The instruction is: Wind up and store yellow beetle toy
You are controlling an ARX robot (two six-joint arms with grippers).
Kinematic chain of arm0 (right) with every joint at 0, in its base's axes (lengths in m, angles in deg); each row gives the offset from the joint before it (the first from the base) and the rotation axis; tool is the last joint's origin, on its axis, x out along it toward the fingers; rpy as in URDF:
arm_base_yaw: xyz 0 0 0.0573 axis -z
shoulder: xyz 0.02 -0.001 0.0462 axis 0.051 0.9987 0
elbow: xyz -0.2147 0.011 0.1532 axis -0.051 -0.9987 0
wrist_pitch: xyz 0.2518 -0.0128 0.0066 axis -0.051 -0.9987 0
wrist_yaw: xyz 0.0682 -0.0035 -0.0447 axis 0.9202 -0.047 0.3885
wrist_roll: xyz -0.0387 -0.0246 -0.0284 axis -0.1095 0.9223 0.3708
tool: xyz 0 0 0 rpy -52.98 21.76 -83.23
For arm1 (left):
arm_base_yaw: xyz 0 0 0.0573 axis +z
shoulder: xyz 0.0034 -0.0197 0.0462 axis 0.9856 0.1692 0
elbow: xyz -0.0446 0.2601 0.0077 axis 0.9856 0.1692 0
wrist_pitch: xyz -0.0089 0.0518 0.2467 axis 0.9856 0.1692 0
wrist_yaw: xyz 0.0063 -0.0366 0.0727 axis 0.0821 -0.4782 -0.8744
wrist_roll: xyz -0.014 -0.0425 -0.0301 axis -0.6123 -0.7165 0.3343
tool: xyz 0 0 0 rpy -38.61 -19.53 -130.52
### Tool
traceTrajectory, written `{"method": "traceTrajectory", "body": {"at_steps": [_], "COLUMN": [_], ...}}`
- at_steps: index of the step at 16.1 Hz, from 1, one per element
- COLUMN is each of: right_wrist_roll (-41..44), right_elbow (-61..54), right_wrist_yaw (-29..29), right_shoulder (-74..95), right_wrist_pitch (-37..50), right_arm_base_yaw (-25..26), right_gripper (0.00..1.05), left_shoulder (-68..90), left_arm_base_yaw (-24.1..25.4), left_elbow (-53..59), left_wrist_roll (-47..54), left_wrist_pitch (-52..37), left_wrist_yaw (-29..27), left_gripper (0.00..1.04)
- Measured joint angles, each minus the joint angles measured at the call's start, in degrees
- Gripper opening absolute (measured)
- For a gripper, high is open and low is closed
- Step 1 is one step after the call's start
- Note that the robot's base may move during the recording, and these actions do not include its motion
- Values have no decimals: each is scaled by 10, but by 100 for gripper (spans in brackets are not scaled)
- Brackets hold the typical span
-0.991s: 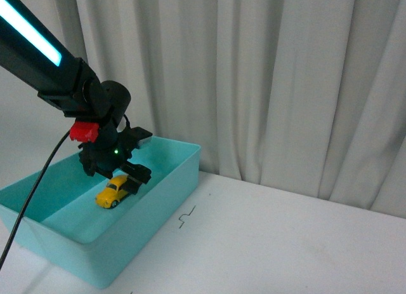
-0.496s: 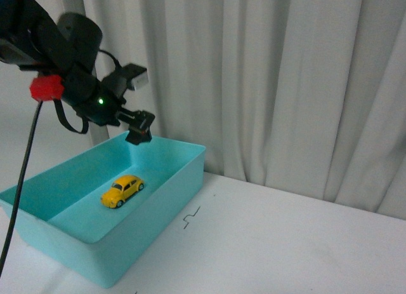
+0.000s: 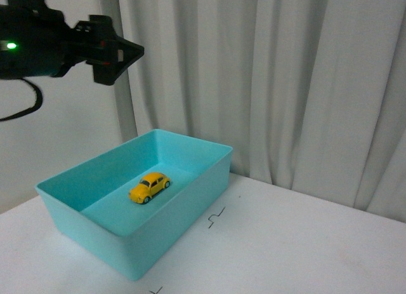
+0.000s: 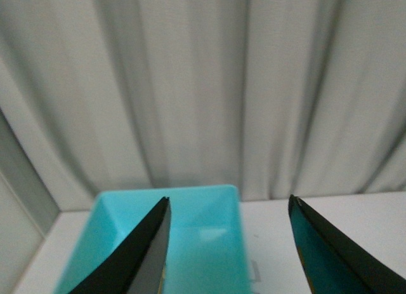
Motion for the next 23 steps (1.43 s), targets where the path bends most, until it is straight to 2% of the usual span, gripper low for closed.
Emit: {"method": "traceTrajectory", "body": {"at_steps": [1, 5, 11, 12, 13, 23], "right_wrist_roll": [0, 0, 0, 0, 0, 0], "right_elbow": [0, 0, 0, 0, 0, 0], "right_wrist_yaw": [0, 0, 0, 0, 0, 0], "right_shoulder": [0, 0, 0, 0, 0, 0], "right_wrist_pitch": [0, 0, 0, 0, 0, 0], "right_arm_base_yaw": [0, 0, 0, 0, 0, 0], "right_gripper": [98, 98, 98, 98, 98, 98], "left_shoulder": [-96, -232, -320, -334, -343, -450], "left_arm_base_yaw": [-12, -76, -139, -176, -195, -196], "left_elbow": [56, 152, 225, 233, 238, 287], "left_wrist_roll": [-26, -53, -56, -56, -57, -57], "left_wrist_pitch": [50, 42, 63, 71, 75, 130], "left_wrist_yaw": [-6, -76, -139, -182, -192, -198], "left_gripper": [46, 1, 2, 2, 2, 2]}}
